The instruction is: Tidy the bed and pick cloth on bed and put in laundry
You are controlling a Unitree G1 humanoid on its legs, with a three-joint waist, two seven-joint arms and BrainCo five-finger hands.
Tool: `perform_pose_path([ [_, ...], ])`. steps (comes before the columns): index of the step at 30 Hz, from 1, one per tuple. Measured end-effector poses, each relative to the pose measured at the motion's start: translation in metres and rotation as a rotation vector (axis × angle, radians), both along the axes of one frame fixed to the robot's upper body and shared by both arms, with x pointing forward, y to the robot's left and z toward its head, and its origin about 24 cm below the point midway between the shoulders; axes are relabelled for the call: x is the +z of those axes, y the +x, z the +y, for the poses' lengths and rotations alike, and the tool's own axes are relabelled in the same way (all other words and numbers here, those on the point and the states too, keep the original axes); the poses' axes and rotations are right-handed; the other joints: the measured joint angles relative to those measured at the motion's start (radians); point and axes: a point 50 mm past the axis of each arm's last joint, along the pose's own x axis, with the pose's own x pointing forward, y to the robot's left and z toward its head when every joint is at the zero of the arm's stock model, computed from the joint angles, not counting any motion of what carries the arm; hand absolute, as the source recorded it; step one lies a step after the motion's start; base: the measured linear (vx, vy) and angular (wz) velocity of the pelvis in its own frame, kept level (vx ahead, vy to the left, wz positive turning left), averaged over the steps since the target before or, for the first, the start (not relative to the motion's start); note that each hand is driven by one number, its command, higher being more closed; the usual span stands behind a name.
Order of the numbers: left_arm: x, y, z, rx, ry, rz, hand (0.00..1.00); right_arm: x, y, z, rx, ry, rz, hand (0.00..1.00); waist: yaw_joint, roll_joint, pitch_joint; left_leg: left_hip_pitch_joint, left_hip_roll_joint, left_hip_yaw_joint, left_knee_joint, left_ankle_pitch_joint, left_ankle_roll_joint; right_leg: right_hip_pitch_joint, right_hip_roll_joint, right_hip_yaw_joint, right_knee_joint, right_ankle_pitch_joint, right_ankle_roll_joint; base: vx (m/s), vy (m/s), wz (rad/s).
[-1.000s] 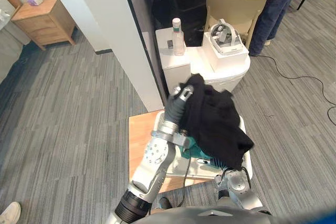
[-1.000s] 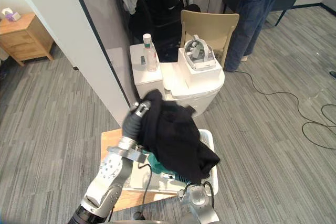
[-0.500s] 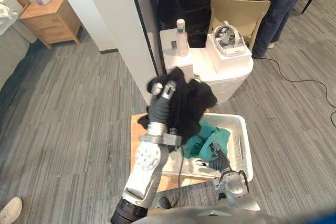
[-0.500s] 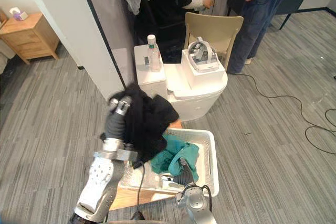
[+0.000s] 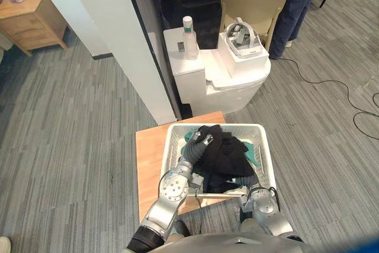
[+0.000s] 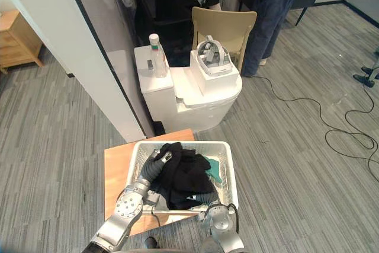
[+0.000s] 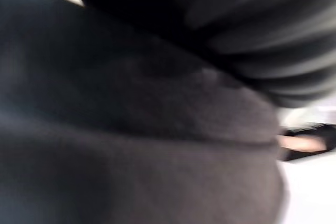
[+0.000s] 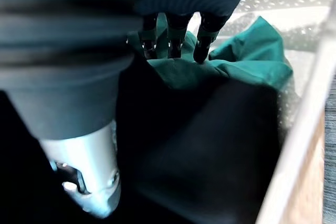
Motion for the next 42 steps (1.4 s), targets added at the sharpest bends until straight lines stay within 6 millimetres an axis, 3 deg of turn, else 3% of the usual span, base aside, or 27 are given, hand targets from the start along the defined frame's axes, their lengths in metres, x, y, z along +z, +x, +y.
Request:
perform_pose_path([
  [2,-0.009,-0.001,0.015,0.061,0.074,0.035,1.00,0.001,0.002,-0.001,-0.006,0.000,-0.007,0.00,0.002,-0.005,0.012,0.000,0.000,0.001,-0.002,0.000,0.000,-0.001,0.000,0.000,0.000,0.000,0.000,-0.04,-0.031,-0.01],
  [3,-0.011,-0.001,0.024,0.096,0.110,0.048,0.00,0.001,0.003,-0.002,-0.014,-0.001,-0.008,0.00,0.003,-0.007,0.016,-0.001,0.001,0.002,-0.002,0.000,0.000,-0.002,0.001,0.001,-0.001,0.000,0.000,0.00,0.000,0.00],
  [8,-0.013,-0.002,0.045,0.166,0.210,0.054,0.00,0.004,0.005,-0.005,-0.058,0.028,-0.019,0.00,0.017,-0.010,0.029,-0.003,0.006,0.005,0.001,-0.003,-0.005,-0.005,0.005,0.001,-0.001,0.000,0.000,0.00,-0.031,-0.01],
  [15,-0.013,-0.005,0.058,0.236,0.220,0.076,0.00,0.029,0.019,-0.009,-0.080,0.062,-0.138,0.00,0.022,-0.008,0.033,-0.003,0.008,0.003,0.001,-0.006,-0.007,-0.003,0.004,-0.009,-0.001,0.000,0.000,0.00,-0.039,0.01],
  [20,0.002,-0.008,0.060,0.351,0.021,0.028,0.00,0.045,0.021,-0.019,-0.136,0.080,-0.210,0.00,0.028,-0.009,0.033,-0.009,0.008,-0.002,0.001,-0.006,-0.007,-0.004,0.006,-0.014,-0.001,0.000,0.000,-0.02,-0.030,0.05],
  [27,0.042,-0.004,0.078,0.526,-0.490,-0.179,0.00,0.076,0.025,-0.045,-0.242,0.088,-0.352,0.00,0.027,-0.005,0.031,-0.010,0.007,-0.024,0.001,-0.004,-0.005,0.007,0.005,-0.034,0.000,-0.002,0.002,-0.01,-0.013,0.06],
  [29,0.048,-0.007,0.084,0.557,-0.547,-0.210,0.00,0.077,0.023,-0.051,-0.266,0.081,-0.358,0.00,0.027,-0.005,0.030,-0.009,0.008,-0.028,0.001,-0.003,-0.005,0.013,0.005,-0.040,0.000,-0.003,0.003,-0.01,-0.037,0.14],
  [33,0.052,-0.020,0.108,0.675,-0.632,-0.267,0.00,0.082,0.020,-0.068,-0.332,0.062,-0.377,0.00,0.027,-0.002,0.027,-0.010,0.007,-0.031,0.001,-0.003,-0.005,0.014,0.005,-0.042,0.000,-0.003,0.004,-0.01,-0.025,0.02],
  [35,0.051,-0.028,0.122,0.756,-0.628,-0.292,0.00,0.085,0.015,-0.086,-0.399,0.034,-0.386,0.00,0.029,0.002,0.018,-0.012,0.007,-0.036,0.001,-0.003,-0.005,0.015,0.005,-0.047,0.000,-0.003,0.004,-0.01,-0.035,0.08],
  [39,0.039,-0.056,0.154,0.962,-0.595,-0.297,0.00,0.083,-0.005,-0.126,-0.563,-0.042,-0.375,0.00,0.027,0.009,-0.011,-0.009,0.009,-0.055,0.001,-0.003,-0.004,0.027,0.005,-0.066,0.000,-0.003,0.004,0.00,-0.036,0.13],
  [40,0.030,-0.071,0.166,1.065,-0.576,-0.283,0.00,0.081,-0.016,-0.141,-0.633,-0.074,-0.363,0.00,0.028,0.011,-0.027,-0.004,0.010,-0.055,0.001,-0.003,-0.004,0.036,0.006,-0.066,0.000,-0.003,0.004,-0.01,-0.021,0.10],
  [42,0.017,-0.089,0.177,1.177,-0.550,-0.236,0.00,0.079,-0.026,-0.150,-0.683,-0.097,-0.348,0.00,0.030,0.013,-0.035,0.009,0.013,-0.052,0.001,-0.003,-0.005,0.051,0.006,-0.067,0.000,-0.003,0.004,-0.03,-0.029,0.01],
])
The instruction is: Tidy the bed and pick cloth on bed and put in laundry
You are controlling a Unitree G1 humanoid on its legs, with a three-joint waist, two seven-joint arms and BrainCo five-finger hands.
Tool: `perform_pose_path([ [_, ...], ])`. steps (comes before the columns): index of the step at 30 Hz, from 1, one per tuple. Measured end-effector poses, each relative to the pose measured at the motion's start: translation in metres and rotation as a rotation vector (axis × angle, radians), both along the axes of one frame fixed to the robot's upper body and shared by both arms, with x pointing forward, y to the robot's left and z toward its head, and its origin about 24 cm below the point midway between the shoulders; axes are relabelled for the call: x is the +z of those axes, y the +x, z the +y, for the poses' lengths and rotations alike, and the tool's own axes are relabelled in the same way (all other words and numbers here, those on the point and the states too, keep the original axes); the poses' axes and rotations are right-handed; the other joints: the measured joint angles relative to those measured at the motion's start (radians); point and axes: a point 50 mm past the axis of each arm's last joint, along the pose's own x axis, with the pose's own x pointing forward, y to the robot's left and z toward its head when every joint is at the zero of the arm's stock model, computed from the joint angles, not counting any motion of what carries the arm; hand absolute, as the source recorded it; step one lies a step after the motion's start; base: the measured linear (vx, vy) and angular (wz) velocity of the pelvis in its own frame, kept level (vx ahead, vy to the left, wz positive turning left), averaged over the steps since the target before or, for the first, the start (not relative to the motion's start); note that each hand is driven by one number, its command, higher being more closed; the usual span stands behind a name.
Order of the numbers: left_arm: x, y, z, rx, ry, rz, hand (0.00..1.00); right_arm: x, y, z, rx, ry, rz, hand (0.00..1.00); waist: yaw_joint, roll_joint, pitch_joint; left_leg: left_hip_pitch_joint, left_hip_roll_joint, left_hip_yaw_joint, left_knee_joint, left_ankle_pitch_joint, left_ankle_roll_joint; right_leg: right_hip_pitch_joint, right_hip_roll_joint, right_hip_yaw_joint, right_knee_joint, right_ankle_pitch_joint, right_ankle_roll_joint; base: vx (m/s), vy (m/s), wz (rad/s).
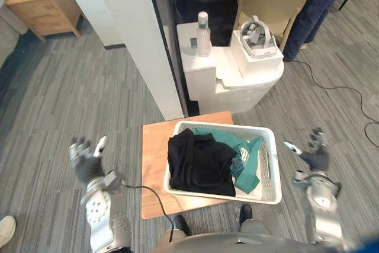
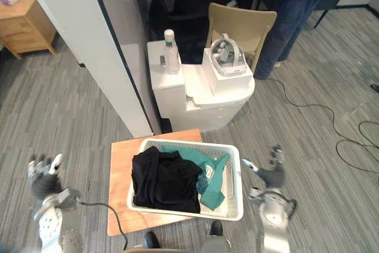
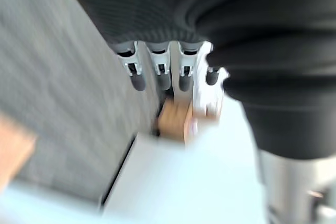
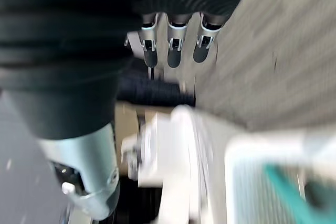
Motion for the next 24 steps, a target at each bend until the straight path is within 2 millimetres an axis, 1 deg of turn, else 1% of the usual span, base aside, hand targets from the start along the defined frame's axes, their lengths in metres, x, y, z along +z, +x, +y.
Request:
perform_pose_path([
  [1,-0.014,-0.020,0.008,0.081,-0.030,0.075,0.00,-0.004,-0.010,-0.006,-0.036,0.000,0.024,0.00,0.005,-0.002,-0.015,0.003,0.003,0.009,0.000,-0.003,-0.002,0.005,-0.001,-0.002,0.000,-0.003,-0.001,-0.05,-0.029,-0.09],
  [3,-0.028,-0.036,0.012,0.137,-0.062,0.141,0.00,-0.007,-0.019,-0.009,-0.078,0.009,0.039,0.00,0.026,-0.008,-0.027,0.013,0.003,0.028,-0.006,-0.020,-0.004,0.007,-0.002,0.001,0.000,-0.023,-0.002,-0.08,-0.037,-0.19],
  [4,-0.040,-0.047,0.012,0.167,-0.100,0.194,0.00,-0.010,-0.026,-0.012,-0.120,0.027,0.045,0.00,0.028,-0.006,-0.033,0.019,0.006,0.031,-0.006,-0.029,-0.007,0.013,-0.002,0.000,0.000,-0.025,-0.003,-0.08,-0.056,-0.08],
  [5,-0.059,-0.066,0.010,0.204,-0.162,0.285,0.00,-0.015,-0.035,-0.015,-0.176,0.051,0.056,0.00,0.028,0.000,-0.056,0.023,0.013,0.046,-0.006,-0.032,-0.008,0.014,0.000,-0.007,0.010,-0.037,-0.004,-0.03,-0.049,0.06],
  [6,-0.077,-0.086,0.006,0.239,-0.229,0.378,0.00,-0.020,-0.042,-0.019,-0.220,0.068,0.070,0.00,0.026,-0.001,-0.063,0.033,0.022,0.071,-0.006,-0.031,-0.009,0.011,0.000,-0.009,0.034,-0.056,-0.004,0.00,-0.028,0.08],
  [7,-0.086,-0.096,0.003,0.254,-0.266,0.422,0.00,-0.023,-0.045,-0.021,-0.245,0.077,0.080,0.00,0.025,0.001,-0.067,0.040,0.026,0.085,-0.006,-0.030,-0.010,0.011,0.000,-0.009,0.044,-0.062,-0.006,0.00,0.000,0.00],
  [8,-0.101,-0.112,-0.004,0.269,-0.337,0.489,0.00,-0.033,-0.052,-0.022,-0.293,0.110,0.110,0.00,0.026,0.004,-0.081,0.043,0.031,0.093,-0.006,-0.028,-0.015,0.007,0.002,-0.008,0.055,-0.071,-0.006,0.03,-0.019,-0.08],
  [9,-0.114,-0.128,-0.013,0.282,-0.402,0.552,0.00,-0.047,-0.059,-0.021,-0.333,0.149,0.161,0.00,0.029,0.005,-0.092,0.042,0.034,0.100,-0.005,-0.027,-0.020,-0.002,0.004,-0.002,0.067,-0.076,-0.008,0.04,-0.022,-0.09],
  [10,-0.120,-0.135,-0.021,0.277,-0.441,0.585,0.00,-0.054,-0.062,-0.019,-0.342,0.170,0.188,0.00,0.036,0.003,-0.092,0.044,0.037,0.104,-0.006,-0.028,-0.022,-0.003,0.005,0.001,0.070,-0.078,-0.010,0.04,-0.023,-0.16],
  [11,-0.131,-0.145,-0.032,0.247,-0.498,0.649,0.00,-0.070,-0.070,-0.015,-0.357,0.218,0.254,0.00,0.045,0.002,-0.091,0.051,0.040,0.115,-0.006,-0.025,-0.029,-0.004,0.009,0.009,0.072,-0.080,-0.013,0.03,-0.021,-0.17],
  [12,-0.139,-0.154,-0.043,0.223,-0.550,0.708,0.00,-0.088,-0.076,-0.005,-0.350,0.264,0.334,0.00,0.051,-0.002,-0.095,0.054,0.044,0.123,-0.006,-0.026,-0.037,-0.005,0.014,0.015,0.073,-0.082,-0.015,0.02,-0.017,-0.18],
  [13,-0.142,-0.158,-0.049,0.204,-0.568,0.742,0.00,-0.096,-0.079,0.001,-0.342,0.289,0.375,0.00,0.052,-0.004,-0.096,0.055,0.046,0.125,-0.006,-0.026,-0.038,-0.006,0.015,0.016,0.074,-0.084,-0.016,0.05,-0.031,-0.11],
  [14,-0.147,-0.159,-0.057,0.158,-0.594,0.784,0.00,-0.111,-0.085,0.013,-0.326,0.336,0.449,0.00,0.054,-0.006,-0.096,0.057,0.050,0.129,-0.006,-0.024,-0.039,-0.007,0.019,0.018,0.077,-0.088,-0.018,0.05,-0.035,-0.07],
  [15,-0.150,-0.156,-0.063,0.114,-0.600,0.812,0.00,-0.125,-0.092,0.026,-0.312,0.387,0.521,0.00,0.061,-0.008,-0.097,0.060,0.053,0.132,-0.006,-0.023,-0.040,-0.006,0.023,0.020,0.077,-0.090,-0.020,0.07,-0.040,-0.08],
  [16,-0.151,-0.153,-0.065,0.082,-0.593,0.829,0.00,-0.131,-0.095,0.034,-0.309,0.416,0.555,0.00,0.069,-0.007,-0.097,0.064,0.055,0.134,-0.006,-0.024,-0.042,-0.005,0.025,0.024,0.077,-0.091,-0.020,0.05,-0.024,-0.11],
  [17,-0.153,-0.148,-0.069,0.032,-0.581,0.850,0.00,-0.143,-0.108,0.045,-0.302,0.461,0.641,0.00,0.081,-0.008,-0.097,0.070,0.057,0.138,-0.006,-0.025,-0.044,-0.001,0.027,0.028,0.077,-0.094,-0.021,0.06,-0.016,-0.06],
  [18,-0.155,-0.142,-0.074,-0.029,-0.569,0.875,0.00,-0.150,-0.115,0.053,-0.297,0.495,0.703,0.00,0.087,-0.006,-0.097,0.071,0.056,0.136,-0.005,-0.025,-0.045,0.001,0.027,0.027,0.077,-0.096,-0.020,0.07,-0.011,-0.03],
  [19,-0.156,-0.138,-0.077,-0.063,-0.560,0.886,0.00,-0.153,-0.118,0.056,-0.295,0.508,0.725,0.00,0.089,-0.004,-0.097,0.071,0.056,0.135,-0.005,-0.025,-0.045,0.001,0.026,0.027,0.077,-0.096,-0.020,0.06,-0.003,0.01],
  [20,-0.157,-0.131,-0.080,-0.127,-0.535,0.910,0.00,-0.154,-0.116,0.057,-0.282,0.517,0.734,0.00,0.090,-0.001,-0.094,0.071,0.054,0.135,-0.005,-0.025,-0.045,0.001,0.025,0.027,0.076,-0.096,-0.020,0.04,0.001,0.00],
  [22,-0.157,-0.122,-0.082,-0.209,-0.490,0.938,0.00,-0.155,-0.111,0.060,-0.237,0.513,0.751,0.00,0.088,-0.004,-0.091,0.074,0.053,0.133,-0.004,-0.025,-0.045,0.007,0.025,0.025,0.073,-0.096,-0.020,0.03,-0.005,0.01],
  [24,-0.157,-0.117,-0.083,-0.251,-0.465,0.947,0.00,-0.155,-0.109,0.062,-0.216,0.517,0.756,0.00,0.092,-0.005,-0.082,0.089,0.053,0.131,-0.002,-0.025,-0.045,0.021,0.026,0.022,0.068,-0.096,-0.020,0.04,-0.007,0.02],
])
